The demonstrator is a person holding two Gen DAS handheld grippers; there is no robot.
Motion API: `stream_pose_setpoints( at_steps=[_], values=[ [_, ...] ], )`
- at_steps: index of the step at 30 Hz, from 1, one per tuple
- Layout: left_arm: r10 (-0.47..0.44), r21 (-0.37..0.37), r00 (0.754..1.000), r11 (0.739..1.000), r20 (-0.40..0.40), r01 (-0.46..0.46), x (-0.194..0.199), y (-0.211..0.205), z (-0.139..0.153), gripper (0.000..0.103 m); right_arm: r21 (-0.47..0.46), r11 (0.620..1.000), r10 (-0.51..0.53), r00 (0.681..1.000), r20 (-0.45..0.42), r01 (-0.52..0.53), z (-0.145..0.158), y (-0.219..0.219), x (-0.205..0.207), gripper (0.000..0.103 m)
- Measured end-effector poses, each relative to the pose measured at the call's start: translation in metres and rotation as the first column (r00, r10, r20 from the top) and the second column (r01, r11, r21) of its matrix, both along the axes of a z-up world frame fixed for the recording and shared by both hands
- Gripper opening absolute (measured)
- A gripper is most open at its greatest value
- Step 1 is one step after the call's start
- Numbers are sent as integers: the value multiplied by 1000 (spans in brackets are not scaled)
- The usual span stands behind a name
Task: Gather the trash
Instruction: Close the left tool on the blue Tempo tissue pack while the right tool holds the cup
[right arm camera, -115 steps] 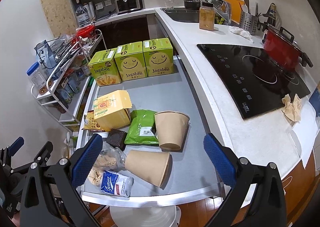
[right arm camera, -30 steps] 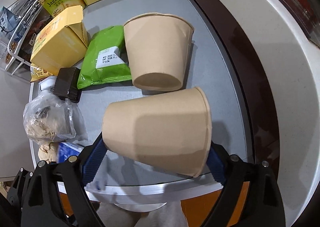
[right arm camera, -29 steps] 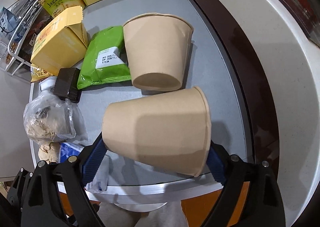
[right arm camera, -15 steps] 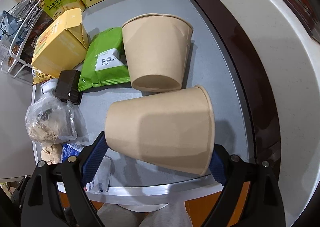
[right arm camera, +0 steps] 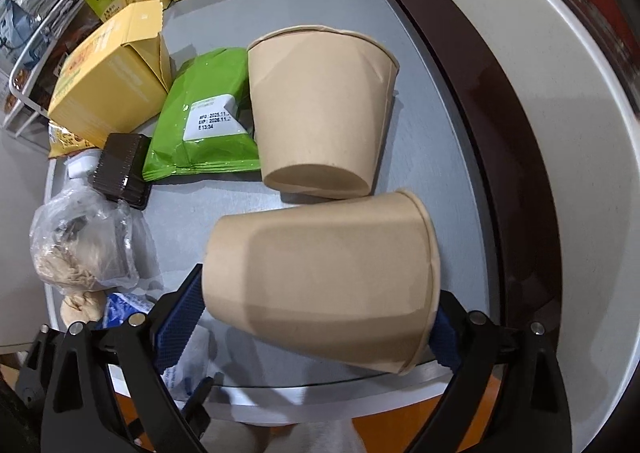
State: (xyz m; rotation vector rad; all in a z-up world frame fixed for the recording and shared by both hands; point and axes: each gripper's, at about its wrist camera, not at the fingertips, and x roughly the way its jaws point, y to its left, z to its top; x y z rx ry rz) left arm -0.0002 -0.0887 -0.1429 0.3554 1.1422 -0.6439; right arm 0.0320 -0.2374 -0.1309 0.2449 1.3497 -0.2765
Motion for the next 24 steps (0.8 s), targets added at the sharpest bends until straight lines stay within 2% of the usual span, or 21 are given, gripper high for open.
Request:
stream_pose_setpoints(
  at_steps=[6,10,12,15,17,24],
  values=[
    [-12,-2,1000,1000,-4,12,-1,0,-1,79,-66,997,30,1000,5,-29,3,2,-3,93],
    [-10,4,1000,1000,-3,10,1,-8,-1,79,-35,999,31,999,11,-31,0,3,-5,93],
    [-19,9,1000,1000,3,19,0,-4,-1,78,-30,999,33,999,19,-32,-1,3,-9,88],
    [-27,11,1000,1000,14,27,8,-11,-2,63,-25,999,43,998,37,-42,1,6,-12,87],
    [-38,5,999,999,4,37,11,-13,-1,59,-19,999,50,998,44,-50,1,7,-12,87],
    [-20,-65,999,998,-46,17,15,-3,10,57,-2,999,44,996,72,-44,14,3,-18,87]
  ],
)
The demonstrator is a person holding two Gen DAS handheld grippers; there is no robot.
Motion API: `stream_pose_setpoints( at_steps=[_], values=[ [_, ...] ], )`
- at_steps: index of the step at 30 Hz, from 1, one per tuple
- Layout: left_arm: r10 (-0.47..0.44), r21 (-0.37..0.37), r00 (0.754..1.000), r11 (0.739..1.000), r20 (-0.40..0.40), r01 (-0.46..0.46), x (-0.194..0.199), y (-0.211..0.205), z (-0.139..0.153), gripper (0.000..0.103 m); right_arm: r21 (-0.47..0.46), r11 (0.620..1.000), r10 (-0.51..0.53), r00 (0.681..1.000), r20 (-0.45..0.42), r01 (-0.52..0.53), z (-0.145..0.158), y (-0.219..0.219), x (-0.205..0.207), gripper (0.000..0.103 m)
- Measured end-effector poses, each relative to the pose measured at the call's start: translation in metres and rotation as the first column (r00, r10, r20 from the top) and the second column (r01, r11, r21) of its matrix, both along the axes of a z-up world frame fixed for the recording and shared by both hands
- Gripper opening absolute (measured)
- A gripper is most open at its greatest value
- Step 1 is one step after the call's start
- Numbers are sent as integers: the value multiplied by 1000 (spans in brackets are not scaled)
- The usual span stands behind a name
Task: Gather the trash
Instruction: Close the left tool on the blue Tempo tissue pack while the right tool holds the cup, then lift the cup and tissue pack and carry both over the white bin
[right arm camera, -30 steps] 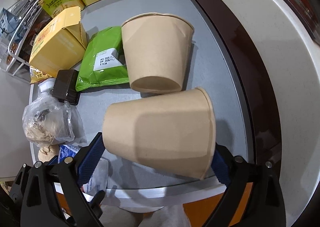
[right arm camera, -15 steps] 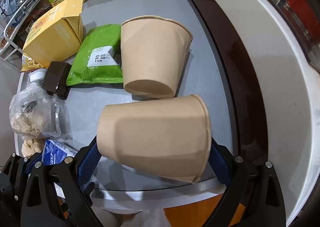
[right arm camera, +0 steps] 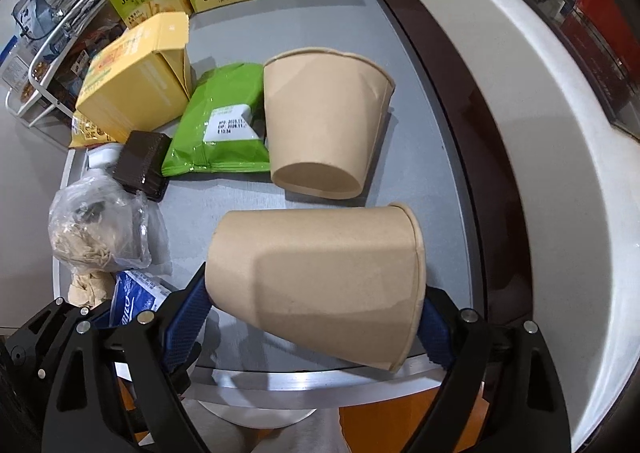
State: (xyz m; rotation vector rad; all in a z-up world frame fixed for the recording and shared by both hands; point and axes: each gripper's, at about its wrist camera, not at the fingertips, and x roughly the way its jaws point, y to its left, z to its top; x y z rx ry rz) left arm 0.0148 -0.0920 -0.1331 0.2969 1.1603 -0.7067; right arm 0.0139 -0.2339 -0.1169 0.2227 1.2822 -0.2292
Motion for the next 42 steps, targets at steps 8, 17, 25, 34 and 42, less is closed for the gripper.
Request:
stream_pose_setpoints(
  at_steps=[8,17,25,34,42],
  values=[
    [49,-56,998,997,39,-47,0,22,32,57,39,999,-11,998,65,9,28,-9,-10,87],
    [170,-114,981,981,96,-159,3,59,65,57,103,994,12,989,145,-27,64,-7,-21,87],
    [198,-123,973,975,122,-183,-8,79,79,57,164,978,100,979,177,-129,87,12,-51,87],
    [177,-85,979,982,98,-169,-40,92,71,57,241,950,180,979,97,-199,63,32,-80,59],
    [208,-63,978,976,13,-207,-51,106,44,57,295,931,218,976,21,-214,8,46,-88,34]
  ],
)
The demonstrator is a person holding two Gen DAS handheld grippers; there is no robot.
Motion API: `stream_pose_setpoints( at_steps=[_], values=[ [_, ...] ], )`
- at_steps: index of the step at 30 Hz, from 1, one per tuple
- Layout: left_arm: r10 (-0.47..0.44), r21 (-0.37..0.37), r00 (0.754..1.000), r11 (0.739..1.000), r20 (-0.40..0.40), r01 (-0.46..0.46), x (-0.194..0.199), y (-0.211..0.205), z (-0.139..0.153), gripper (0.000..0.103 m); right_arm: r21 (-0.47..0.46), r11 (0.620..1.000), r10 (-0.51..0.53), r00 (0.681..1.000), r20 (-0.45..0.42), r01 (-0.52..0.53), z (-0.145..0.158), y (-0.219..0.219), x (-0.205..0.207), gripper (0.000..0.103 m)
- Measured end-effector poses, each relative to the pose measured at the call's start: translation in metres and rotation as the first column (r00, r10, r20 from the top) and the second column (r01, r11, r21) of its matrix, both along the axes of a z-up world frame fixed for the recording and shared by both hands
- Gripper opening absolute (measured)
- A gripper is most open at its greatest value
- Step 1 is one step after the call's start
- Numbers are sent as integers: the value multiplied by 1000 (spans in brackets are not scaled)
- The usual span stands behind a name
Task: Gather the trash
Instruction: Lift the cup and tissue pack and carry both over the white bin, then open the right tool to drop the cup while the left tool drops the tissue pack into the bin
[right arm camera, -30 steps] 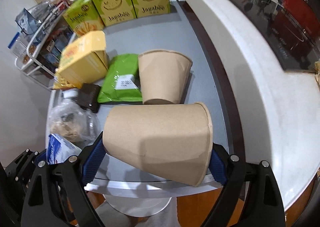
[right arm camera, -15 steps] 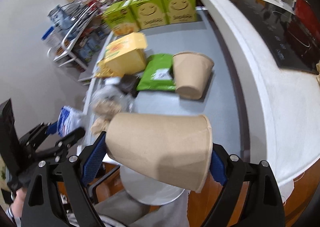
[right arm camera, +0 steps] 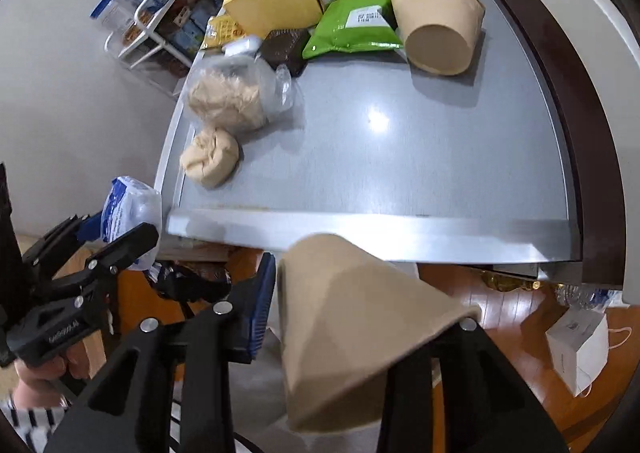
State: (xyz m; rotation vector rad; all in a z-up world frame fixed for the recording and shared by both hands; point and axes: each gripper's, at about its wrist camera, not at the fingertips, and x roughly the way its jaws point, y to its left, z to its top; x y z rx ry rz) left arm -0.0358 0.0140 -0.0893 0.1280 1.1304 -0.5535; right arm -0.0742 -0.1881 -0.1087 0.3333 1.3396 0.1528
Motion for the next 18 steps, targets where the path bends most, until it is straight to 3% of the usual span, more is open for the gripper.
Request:
stream_pose_setpoints(
  at_steps=[6,13,18],
  values=[
    [-2,17,1000,1000,-26,2,-5,-4,-16,57,-23,999,22,999,-35,-23,-21,2,-2,35],
    [-15,34,999,999,-51,17,-7,-6,-28,57,22,995,103,993,-64,-102,-34,29,-7,35],
    [-57,63,994,996,-95,64,-16,-11,-49,57,11,992,130,986,-102,-130,-46,36,-14,35]
  ],
)
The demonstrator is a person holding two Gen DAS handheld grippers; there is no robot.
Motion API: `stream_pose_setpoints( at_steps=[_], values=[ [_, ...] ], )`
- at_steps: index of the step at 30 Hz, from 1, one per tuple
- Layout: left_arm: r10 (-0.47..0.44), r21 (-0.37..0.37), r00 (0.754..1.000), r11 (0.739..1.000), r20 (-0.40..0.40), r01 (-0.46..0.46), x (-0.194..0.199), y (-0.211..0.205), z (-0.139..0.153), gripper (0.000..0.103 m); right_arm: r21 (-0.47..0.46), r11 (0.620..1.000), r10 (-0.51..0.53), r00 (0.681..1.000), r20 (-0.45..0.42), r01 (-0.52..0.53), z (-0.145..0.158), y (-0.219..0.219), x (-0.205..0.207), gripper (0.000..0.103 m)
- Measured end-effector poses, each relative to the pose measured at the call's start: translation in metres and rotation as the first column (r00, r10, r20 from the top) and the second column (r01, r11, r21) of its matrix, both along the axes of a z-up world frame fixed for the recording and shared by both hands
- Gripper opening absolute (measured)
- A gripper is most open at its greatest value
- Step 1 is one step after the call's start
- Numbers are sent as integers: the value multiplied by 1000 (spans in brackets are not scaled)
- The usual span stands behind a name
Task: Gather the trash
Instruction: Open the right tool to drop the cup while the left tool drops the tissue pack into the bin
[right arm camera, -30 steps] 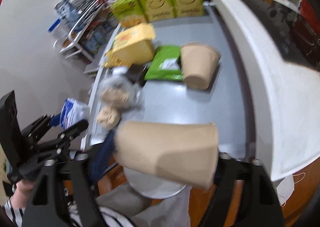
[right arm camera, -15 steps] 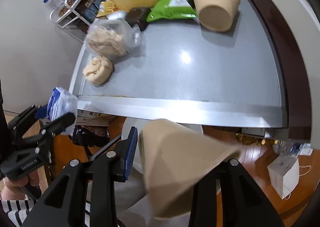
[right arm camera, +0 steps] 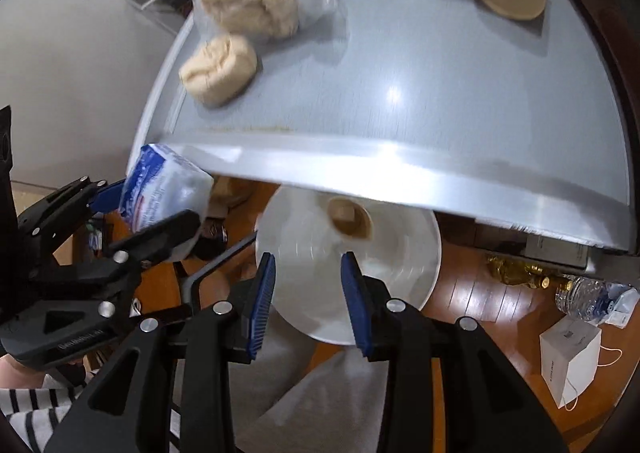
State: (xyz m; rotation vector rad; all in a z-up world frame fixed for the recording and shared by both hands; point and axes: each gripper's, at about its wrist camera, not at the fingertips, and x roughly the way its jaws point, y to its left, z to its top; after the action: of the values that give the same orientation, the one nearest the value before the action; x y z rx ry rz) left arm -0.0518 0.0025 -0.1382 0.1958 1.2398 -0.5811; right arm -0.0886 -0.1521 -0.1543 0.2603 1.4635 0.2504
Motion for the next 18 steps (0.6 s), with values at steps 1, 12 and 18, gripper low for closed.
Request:
stream_pose_setpoints(
  at_steps=[1,12,18],
  values=[
    [-10,3,1000,1000,-12,10,-2,-1,-4,57,-7,1000,2,1000,-17,-2,-5,0,-2,35],
    [-67,74,993,994,-98,74,-14,-14,-43,84,-53,998,-33,997,-67,29,-22,-1,-10,40],
    [-79,108,993,990,-84,88,-17,-15,-42,86,-66,997,-52,997,-59,48,-20,-4,-9,46]
  ],
)
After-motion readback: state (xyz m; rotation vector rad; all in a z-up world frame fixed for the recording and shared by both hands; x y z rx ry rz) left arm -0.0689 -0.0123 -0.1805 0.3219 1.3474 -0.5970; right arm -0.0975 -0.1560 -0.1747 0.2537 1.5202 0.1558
